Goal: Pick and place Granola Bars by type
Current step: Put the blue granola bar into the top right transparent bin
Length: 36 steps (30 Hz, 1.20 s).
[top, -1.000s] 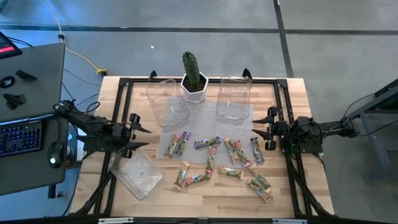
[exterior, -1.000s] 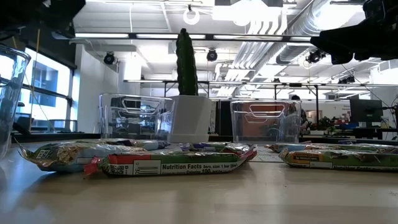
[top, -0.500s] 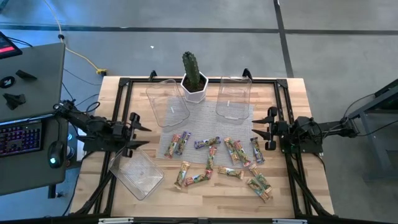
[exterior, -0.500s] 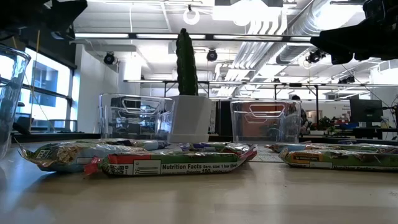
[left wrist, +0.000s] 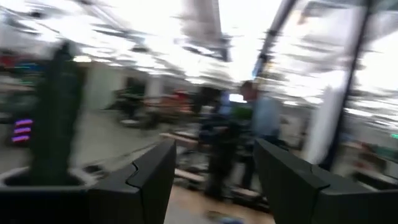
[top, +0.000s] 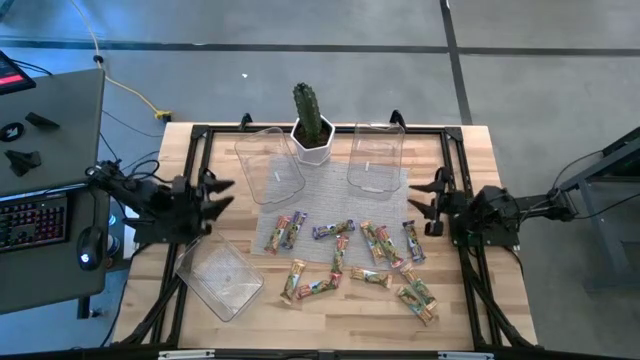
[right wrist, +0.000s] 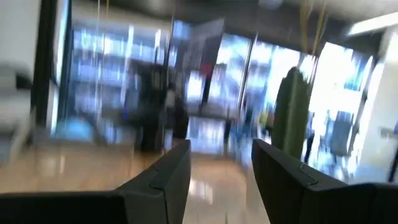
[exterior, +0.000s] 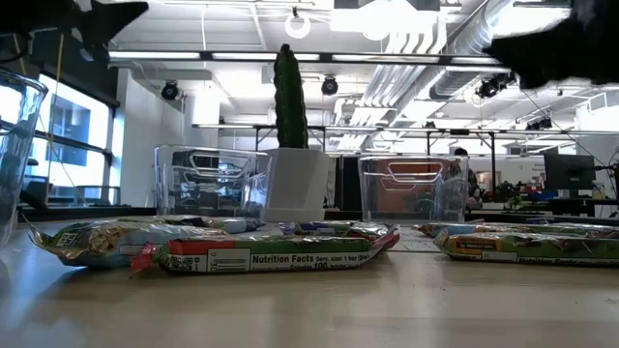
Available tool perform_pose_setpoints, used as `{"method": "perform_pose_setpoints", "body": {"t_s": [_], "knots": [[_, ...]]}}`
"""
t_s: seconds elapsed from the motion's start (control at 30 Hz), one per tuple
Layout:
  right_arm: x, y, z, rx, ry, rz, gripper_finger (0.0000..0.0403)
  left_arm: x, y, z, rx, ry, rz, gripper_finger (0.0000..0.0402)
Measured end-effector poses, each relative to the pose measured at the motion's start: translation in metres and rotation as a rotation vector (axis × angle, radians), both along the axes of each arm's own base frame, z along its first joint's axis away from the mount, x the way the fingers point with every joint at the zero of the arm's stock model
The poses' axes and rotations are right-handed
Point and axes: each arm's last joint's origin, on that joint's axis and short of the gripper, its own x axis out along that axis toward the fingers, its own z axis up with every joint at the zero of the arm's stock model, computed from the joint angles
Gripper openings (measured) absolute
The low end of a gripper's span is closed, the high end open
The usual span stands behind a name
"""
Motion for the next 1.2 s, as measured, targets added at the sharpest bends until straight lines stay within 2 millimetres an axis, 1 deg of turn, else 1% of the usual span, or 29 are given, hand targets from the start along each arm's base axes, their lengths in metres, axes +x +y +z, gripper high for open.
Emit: {"method": "perform_pose_setpoints", "body": {"t_s": [0.07, 0.13, 0.17, 0.23, 0.3, 0.4, 0.47, 0.57, 0.67, 0.73, 0.83, 0.93, 1.03, 1.13, 1.2], "knots": [[-0.005, -0.001, 0.016, 0.022, -0.121, 0.006, 0.0154, -0.002, 0.003, 0.01, -0.008, 0.031, 0.081, 0.0211], [-0.012, -0.001, 0.037, 0.037, -0.177, 0.032, 0.0154, -0.002, 0.005, 0.022, -0.007, 0.073, 0.139, 0.0211], [-0.014, -0.001, 0.046, 0.037, -0.165, 0.048, 0.0154, -0.003, 0.005, 0.029, -0.006, 0.093, 0.159, 0.0211], [-0.015, 0.0, 0.06, 0.057, -0.081, 0.07, 0.0154, -0.001, 0.005, 0.041, 0.001, 0.146, 0.201, 0.0211], [-0.012, 0.0, 0.077, 0.094, -0.01, 0.075, 0.0154, 0.001, 0.005, 0.054, 0.012, 0.193, 0.242, 0.0211], [-0.004, 0.0, 0.107, 0.19, 0.006, 0.071, 0.0154, 0.008, 0.003, 0.067, 0.048, 0.276, 0.3, 0.0211], [0.006, 0.001, 0.12, 0.256, 0.026, 0.088, 0.0154, 0.011, 0.001, 0.071, 0.077, 0.34, 0.342, 0.0211], [0.016, 0.003, 0.137, 0.327, 0.031, 0.105, 0.0154, 0.016, 0.0, 0.07, 0.088, 0.4, 0.404, 0.0211], [0.024, 0.004, 0.149, 0.343, 0.017, 0.111, 0.0154, 0.017, 0.0, 0.068, 0.077, 0.425, 0.5, 0.0211], [0.029, 0.004, 0.159, 0.346, -0.049, 0.109, 0.0154, 0.017, 0.001, 0.067, 0.07, 0.437, 0.553, 0.0211], [0.033, 0.004, 0.171, 0.33, -0.148, 0.104, 0.0154, 0.017, 0.001, 0.067, 0.071, 0.443, 0.569, 0.0211], [0.034, 0.006, 0.176, 0.329, -0.194, 0.178, 0.0154, 0.017, 0.001, 0.067, 0.072, 0.442, 0.564, 0.0211], [0.034, 0.008, 0.176, 0.332, -0.19, 0.253, 0.0154, 0.017, 0.0, 0.067, 0.08, 0.44, 0.533, 0.0211], [0.034, 0.009, 0.18, 0.319, -0.239, 0.279, 0.0154, 0.018, 0.0, 0.067, 0.079, 0.435, 0.515, 0.0211], [0.034, 0.008, 0.182, 0.327, -0.257, 0.255, 0.0154, 0.018, 0.0, 0.067, 0.085, 0.433, 0.491, 0.0211]]}}
